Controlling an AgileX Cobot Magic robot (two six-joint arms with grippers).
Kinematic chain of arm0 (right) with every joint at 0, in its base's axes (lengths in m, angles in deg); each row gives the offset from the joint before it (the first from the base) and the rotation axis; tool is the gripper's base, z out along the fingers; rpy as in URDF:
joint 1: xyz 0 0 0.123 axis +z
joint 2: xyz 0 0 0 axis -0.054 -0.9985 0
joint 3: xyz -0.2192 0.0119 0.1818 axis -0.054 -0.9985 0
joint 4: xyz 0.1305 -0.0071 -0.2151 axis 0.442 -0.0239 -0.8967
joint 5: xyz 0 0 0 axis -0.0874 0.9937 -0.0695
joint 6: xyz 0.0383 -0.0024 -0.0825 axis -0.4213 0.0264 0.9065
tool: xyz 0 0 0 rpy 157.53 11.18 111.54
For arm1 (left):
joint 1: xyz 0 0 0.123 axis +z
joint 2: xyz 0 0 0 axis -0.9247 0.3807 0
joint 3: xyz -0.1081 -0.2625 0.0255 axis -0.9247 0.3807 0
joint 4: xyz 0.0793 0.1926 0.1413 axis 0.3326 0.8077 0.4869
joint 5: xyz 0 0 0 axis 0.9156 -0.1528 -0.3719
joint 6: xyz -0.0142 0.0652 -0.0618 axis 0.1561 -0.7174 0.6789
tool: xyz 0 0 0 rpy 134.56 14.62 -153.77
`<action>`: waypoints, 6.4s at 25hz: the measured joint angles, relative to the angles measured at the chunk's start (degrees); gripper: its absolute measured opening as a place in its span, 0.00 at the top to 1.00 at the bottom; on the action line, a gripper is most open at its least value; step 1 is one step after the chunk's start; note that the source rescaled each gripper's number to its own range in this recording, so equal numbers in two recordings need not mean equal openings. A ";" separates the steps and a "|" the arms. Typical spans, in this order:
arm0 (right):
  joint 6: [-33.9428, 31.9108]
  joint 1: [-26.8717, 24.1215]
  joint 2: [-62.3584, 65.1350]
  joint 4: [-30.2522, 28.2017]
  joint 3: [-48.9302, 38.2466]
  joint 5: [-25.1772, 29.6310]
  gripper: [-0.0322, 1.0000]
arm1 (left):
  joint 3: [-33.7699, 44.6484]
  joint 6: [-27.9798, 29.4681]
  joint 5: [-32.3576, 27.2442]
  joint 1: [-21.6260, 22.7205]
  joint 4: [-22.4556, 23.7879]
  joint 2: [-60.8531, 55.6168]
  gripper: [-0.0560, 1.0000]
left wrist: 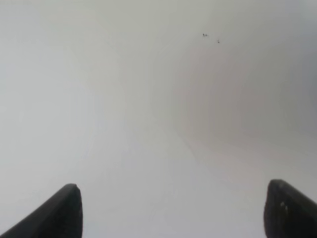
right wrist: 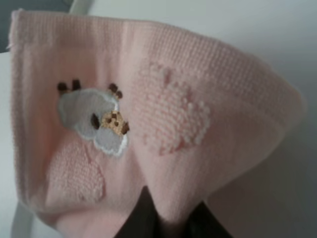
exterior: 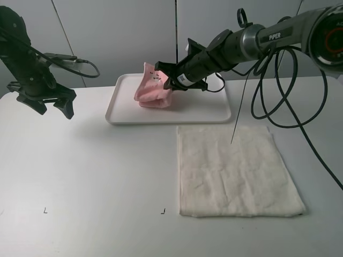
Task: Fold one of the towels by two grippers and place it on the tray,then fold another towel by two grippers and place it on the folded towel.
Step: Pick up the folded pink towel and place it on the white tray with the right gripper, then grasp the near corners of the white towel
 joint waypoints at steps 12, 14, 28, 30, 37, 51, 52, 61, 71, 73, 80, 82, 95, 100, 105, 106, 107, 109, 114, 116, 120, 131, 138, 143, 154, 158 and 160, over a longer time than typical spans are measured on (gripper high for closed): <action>-9.61 -0.10 0.73 -13.86 0.00 0.37 0.00 | 0.00 0.00 -0.89 0.00 0.00 0.00 0.05; -10.28 -0.10 2.54 -18.10 0.00 1.70 0.00 | 0.00 0.00 -0.89 0.00 0.00 0.00 0.05; -20.48 -0.28 15.61 -47.84 -2.69 19.23 0.00 | 0.00 -1.64 -3.00 -3.44 0.00 0.00 0.05; -21.27 -0.32 18.54 -50.03 -6.84 19.44 0.00 | 0.00 -2.82 -3.00 -5.13 0.00 0.00 0.05; -21.75 -0.54 35.82 -52.32 -30.79 14.05 0.00 | 0.00 -8.82 -3.00 -9.62 -3.82 0.00 0.05; -4.71 -0.54 54.33 -69.06 -48.24 31.03 0.00 | 0.00 -23.34 -0.90 -29.39 -6.19 0.00 0.05; -3.40 -0.54 54.33 -69.41 -48.24 32.52 0.00 | 0.00 -24.11 -0.67 -30.98 -6.29 0.00 0.05; 5.69 -0.54 54.45 -60.17 -52.44 36.39 0.00 | 0.00 -25.58 0.12 -41.54 -5.55 1.97 0.05; 20.58 -0.54 54.57 -55.67 -59.85 35.39 0.00 | 0.00 -25.58 -1.31 -48.68 -4.62 4.37 0.05; 23.89 -0.54 54.57 -58.18 -62.24 33.36 0.00 | 0.00 -25.58 -1.31 -49.17 -4.38 5.35 0.05; 29.99 -0.54 54.57 -69.09 -68.20 28.85 0.00 | 0.00 -25.58 -0.82 -50.13 -4.01 6.75 0.05; 30.52 -0.54 54.57 -68.81 -68.90 26.73 0.00 | 0.00 -25.58 -0.25 -50.77 -4.01 6.75 0.05; 44.04 -0.54 54.57 -49.27 -68.89 21.90 0.00 | 0.00 -25.58 0.62 -56.90 -4.32 6.80 0.05; 47.24 -0.54 54.58 -49.13 -70.00 22.05 0.00 | 0.00 -24.90 -0.97 -57.05 -4.32 8.17 0.05; 51.32 -0.54 54.68 -49.13 -72.94 22.05 0.00 | 0.00 -24.06 -1.26 -58.95 -4.20 8.86 0.05; 52.30 -0.54 54.68 -49.13 -73.64 21.75 0.00 | 0.00 -24.06 -1.26 -59.27 -4.20 8.86 0.05; 52.82 -0.54 54.68 -49.13 -74.41 21.44 0.00 | 0.00 -24.06 -1.26 -59.44 -4.20 8.90 0.05; 53.33 -0.54 54.68 -49.13 -75.23 19.78 0.00 | 0.00 -23.64 -1.26 -59.76 -4.20 9.38 0.05; 53.66 -0.54 54.68 -49.13 -75.51 15.66 0.00 | -0.02 -22.57 -1.30 -59.79 -3.58 10.99 0.05; 54.14 -0.54 54.68 -49.13 -75.51 14.93 0.00 | -0.12 -22.57 -1.30 -59.79 -3.58 11.09 0.05; 55.00 -0.54 54.68 -49.13 -75.59 12.82 0.00 | -0.12 -22.54 -1.30 -59.79 -3.58 11.09 0.05; 52.84 -0.54 51.30 -52.57 -75.72 9.48 0.00 | -0.12 -22.45 -1.39 -59.79 -3.58 11.09 0.05; 52.19 -0.54 45.86 -52.96 -76.05 8.66 0.00 | -0.12 -22.45 -1.39 -59.79 -3.58 11.09 0.05; 51.98 -0.54 44.11 -53.30 -76.05 6.07 0.00 | -0.24 -22.45 -1.39 -59.79 -3.58 11.20 0.05; 51.08 -0.54 42.06 -56.67 -75.46 1.37 0.34 | -0.24 -22.45 -1.73 -59.79 -3.58 11.20 0.05; 50.85 -0.54 41.96 -56.99 -75.32 -0.57 0.77 | -0.24 -22.45 -1.76 -59.79 -3.58 11.20 0.05; 50.70 -0.54 41.96 -57.35 -75.32 -1.54 0.94 | -0.24 -22.45 -1.76 -59.79 -3.58 11.20 0.05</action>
